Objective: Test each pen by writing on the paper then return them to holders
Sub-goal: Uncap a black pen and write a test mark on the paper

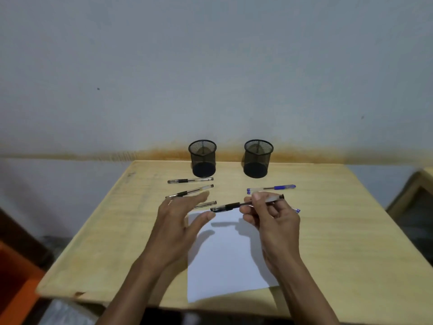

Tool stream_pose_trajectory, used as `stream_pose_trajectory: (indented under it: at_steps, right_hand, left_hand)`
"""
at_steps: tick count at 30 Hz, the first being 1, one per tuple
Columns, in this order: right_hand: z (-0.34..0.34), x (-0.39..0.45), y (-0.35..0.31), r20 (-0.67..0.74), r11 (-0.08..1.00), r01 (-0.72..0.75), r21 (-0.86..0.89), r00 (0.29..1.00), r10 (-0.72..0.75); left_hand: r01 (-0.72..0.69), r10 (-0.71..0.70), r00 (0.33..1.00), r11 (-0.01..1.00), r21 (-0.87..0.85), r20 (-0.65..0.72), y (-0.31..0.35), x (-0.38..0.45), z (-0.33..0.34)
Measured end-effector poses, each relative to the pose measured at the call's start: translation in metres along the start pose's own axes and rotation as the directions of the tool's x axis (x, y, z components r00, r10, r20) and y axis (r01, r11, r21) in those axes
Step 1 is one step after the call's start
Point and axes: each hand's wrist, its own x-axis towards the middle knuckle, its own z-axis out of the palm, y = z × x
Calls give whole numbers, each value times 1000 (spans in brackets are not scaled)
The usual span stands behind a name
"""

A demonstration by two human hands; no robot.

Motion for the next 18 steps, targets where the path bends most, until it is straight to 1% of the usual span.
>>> stream_pose_trajectory:
  at_steps: [2,4,6,9,12,14,16,17,18]
  right_hand:
    - [3,2,-2,-27,999,-12,35,1000,13]
    - [5,4,-2,-43,998,-28,54,999,31]
    - [7,5,-1,-26,998,-57,38,998,58]
    - [9,4,5,29,989,-88,-122,995,92]
    - [9,8,7,67,966,-64,-249,994,83]
    - [9,11,8,115,971,-33,-237,991,62]
    - [16,13,9,167,980,-11,-200,985,45]
    - [20,17,9,170,986,-2,-169,985,31]
    - [21,25,7,135,993,4,-115,991,12]
  left_hand:
    - [-119,118,993,990,76,10,3,6,10]
    - [-218,224,974,965,149,-25,2,9,19]
    - [-255,269,961,954,157,-70,-1,11,26]
    - [-253,261,963,961,107,-72,1,14,31]
    - [-308,317,946,945,111,-64,1,14,29]
    - [-305,309,949,950,66,-61,3,14,24]
    - [-267,267,963,964,0,-44,6,15,16]
    - [-215,213,976,976,-44,-48,4,16,10]
    - [-131,126,990,986,-102,-56,-1,16,1]
